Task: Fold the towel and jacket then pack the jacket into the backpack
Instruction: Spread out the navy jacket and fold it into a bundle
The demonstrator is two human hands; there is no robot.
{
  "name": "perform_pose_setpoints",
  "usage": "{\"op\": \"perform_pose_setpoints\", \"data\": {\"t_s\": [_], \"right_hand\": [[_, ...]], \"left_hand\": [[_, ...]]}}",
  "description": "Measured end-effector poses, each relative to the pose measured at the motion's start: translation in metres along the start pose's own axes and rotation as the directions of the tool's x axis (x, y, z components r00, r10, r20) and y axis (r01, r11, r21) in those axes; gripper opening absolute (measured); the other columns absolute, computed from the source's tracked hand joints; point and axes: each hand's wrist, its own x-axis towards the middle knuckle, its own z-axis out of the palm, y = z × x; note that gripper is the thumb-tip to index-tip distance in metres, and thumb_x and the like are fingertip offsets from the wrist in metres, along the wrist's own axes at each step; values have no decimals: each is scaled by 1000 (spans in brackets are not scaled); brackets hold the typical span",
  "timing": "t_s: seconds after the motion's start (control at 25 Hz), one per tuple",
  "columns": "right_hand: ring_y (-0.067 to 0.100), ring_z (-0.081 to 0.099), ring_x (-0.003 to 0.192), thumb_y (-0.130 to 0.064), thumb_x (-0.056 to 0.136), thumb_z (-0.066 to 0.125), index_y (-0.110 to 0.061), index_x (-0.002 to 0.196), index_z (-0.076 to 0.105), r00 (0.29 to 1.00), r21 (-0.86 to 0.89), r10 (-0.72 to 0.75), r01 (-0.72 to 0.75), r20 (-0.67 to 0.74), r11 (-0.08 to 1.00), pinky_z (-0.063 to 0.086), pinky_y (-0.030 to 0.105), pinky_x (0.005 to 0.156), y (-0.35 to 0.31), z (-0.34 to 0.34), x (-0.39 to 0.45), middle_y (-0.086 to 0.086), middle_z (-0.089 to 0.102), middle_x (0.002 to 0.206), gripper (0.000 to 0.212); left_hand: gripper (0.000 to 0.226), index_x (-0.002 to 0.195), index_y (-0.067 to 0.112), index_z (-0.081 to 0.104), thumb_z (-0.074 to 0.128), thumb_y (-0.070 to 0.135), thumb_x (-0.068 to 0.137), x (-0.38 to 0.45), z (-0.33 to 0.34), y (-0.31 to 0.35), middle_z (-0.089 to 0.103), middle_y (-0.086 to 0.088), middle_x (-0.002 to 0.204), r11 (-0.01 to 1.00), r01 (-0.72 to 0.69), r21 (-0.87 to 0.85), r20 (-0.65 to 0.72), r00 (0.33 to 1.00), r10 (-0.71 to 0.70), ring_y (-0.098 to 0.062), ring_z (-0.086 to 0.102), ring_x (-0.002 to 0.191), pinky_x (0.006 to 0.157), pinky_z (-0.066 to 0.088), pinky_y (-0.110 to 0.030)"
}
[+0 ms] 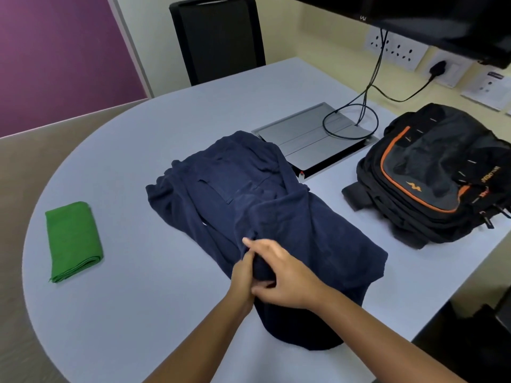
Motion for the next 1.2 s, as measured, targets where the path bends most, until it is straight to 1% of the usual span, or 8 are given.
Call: {"op": "perform_pose_setpoints", "data": {"t_s": [0.12,0.32,0.44,0.52,0.64,0.84,1.04,1.2], "right_hand": [[5,47,101,-23,82,53,-48,143,18,998,-156,-25,17,-49,988,45,22,86,9,14,-3,-9,47,112,75],[3,52,93,-14,77,52,-40,120,54,982,-161,-168,181,92,970,38,15,90,23,6,-16,-13,62,97,51],[1,48,98,-20,78,52,-39,113,56,957,-173,-89,141,275,975,36,14,92,24,2,-23,-16,60,104,40],[-1,50,98,-32,83,56,-40,107,58,932,-104,33,5,360,995,41,16,88,29,-1,-19,-17,59,105,25],[-1,54,73,-41,89,57,-32,82,63,964,183,228,-251,135,950,45,22,72,26,5,4,-17,60,77,13],[10,52,61,-52,94,38,-12,71,54,784,449,621,-552,-9,703,40,21,59,16,13,70,-5,57,65,48],[14,53,81,-67,77,55,-17,91,46,791,307,611,-593,44,745,40,28,69,18,9,115,-4,51,90,53],[15,49,104,-61,77,60,-22,105,54,915,-136,274,-324,-297,936,46,31,77,31,0,131,-6,51,108,48]], "left_hand": [[30,111,9,63,44,28,97,-10,-9,0,69,-12,110,951,216,-223,307,941,-142,-24,69,95,68,56,-34],[8,84,-2,60,52,0,86,22,-11,5,62,-16,80,963,155,-220,-22,986,-164,-23,63,67,52,53,-26],[24,95,4,46,60,10,76,40,-14,22,56,-12,83,987,55,150,-170,985,-29,-26,58,75,58,52,-30],[28,100,11,33,56,13,83,37,-10,28,48,-2,78,841,-35,539,-176,972,154,-19,51,68,57,47,-30],[15,99,12,33,46,17,95,34,-5,31,47,2,74,772,-169,613,-140,938,316,-14,48,61,60,46,-33],[15,90,12,37,37,24,99,18,-12,37,50,3,70,688,-344,639,-89,856,510,-14,50,63,58,43,-27],[13,88,24,31,35,28,99,11,-32,43,47,9,64,450,-470,759,232,841,489,-12,50,57,56,44,-33],[12,89,25,37,37,33,99,20,-40,41,44,11,60,326,-443,835,227,817,530,-7,45,54,53,34,-21]]}}
